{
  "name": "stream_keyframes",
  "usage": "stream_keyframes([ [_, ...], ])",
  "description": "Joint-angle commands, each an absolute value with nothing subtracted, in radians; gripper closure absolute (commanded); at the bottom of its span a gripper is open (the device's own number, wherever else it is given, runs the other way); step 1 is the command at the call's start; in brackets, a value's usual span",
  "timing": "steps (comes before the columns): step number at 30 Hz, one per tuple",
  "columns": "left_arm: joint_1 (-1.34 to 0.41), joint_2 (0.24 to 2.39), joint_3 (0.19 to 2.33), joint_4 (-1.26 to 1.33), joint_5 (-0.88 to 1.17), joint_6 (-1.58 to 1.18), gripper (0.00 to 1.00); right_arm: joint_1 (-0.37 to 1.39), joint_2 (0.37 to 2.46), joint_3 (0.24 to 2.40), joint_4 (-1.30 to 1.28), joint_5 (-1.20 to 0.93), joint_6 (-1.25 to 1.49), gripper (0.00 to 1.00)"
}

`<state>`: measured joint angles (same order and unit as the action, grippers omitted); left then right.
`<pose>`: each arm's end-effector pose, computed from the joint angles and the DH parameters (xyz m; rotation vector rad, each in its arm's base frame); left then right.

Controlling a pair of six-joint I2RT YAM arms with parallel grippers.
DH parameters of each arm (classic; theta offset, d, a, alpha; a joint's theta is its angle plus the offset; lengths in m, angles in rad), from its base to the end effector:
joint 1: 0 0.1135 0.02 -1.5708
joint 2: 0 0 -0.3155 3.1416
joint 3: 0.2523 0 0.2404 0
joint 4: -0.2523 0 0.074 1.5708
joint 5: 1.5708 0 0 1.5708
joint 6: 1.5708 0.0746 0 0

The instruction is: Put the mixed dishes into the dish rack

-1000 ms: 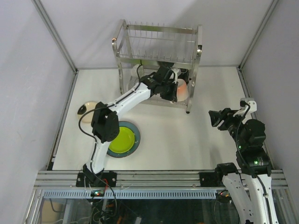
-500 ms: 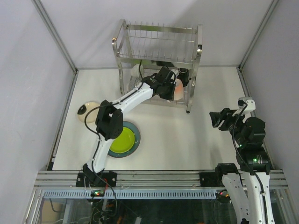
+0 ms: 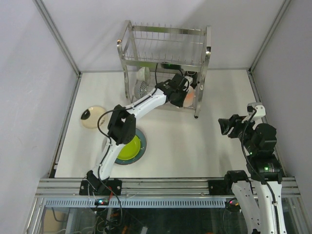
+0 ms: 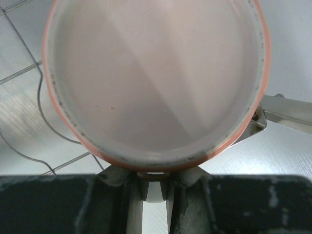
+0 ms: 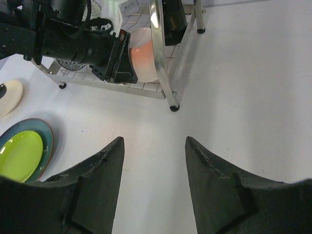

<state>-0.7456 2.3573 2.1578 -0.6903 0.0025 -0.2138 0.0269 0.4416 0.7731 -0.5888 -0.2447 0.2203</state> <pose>0.4238 -0.3916 0.2336 0.6600 2.4190 -0.4128 0.0764 0.0201 0.3436 0.0040 1.8384 0.3973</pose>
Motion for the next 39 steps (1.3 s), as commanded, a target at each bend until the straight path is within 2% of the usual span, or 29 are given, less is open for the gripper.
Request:
stream_keyframes([
  [1,-0.763,2.350,2.292,-0.619,-0.034,-0.148,1.00,0.032,0.429,0.766,-0.576,-0.234,0.202,0.48],
  [18,-0.769,2.426,2.355,-0.597,-0.024,-0.171,0.96,0.035,0.428,0.745,-0.584,-0.228,0.193,0.48],
  [26,-0.772,2.429,2.343,-0.594,-0.009,-0.186,0.81,0.036,0.425,0.732,-0.581,-0.225,0.193,0.48],
  [31,-0.781,2.409,2.292,-0.581,0.011,-0.190,0.76,0.037,0.425,0.727,-0.575,-0.223,0.193,0.48],
  [35,-0.791,2.386,2.249,-0.580,0.003,-0.187,0.66,0.035,0.423,0.720,-0.567,-0.223,0.196,0.48],
  [39,-0.792,2.369,2.210,-0.580,0.001,-0.193,0.59,0.035,0.418,0.718,-0.562,-0.224,0.196,0.48],
])
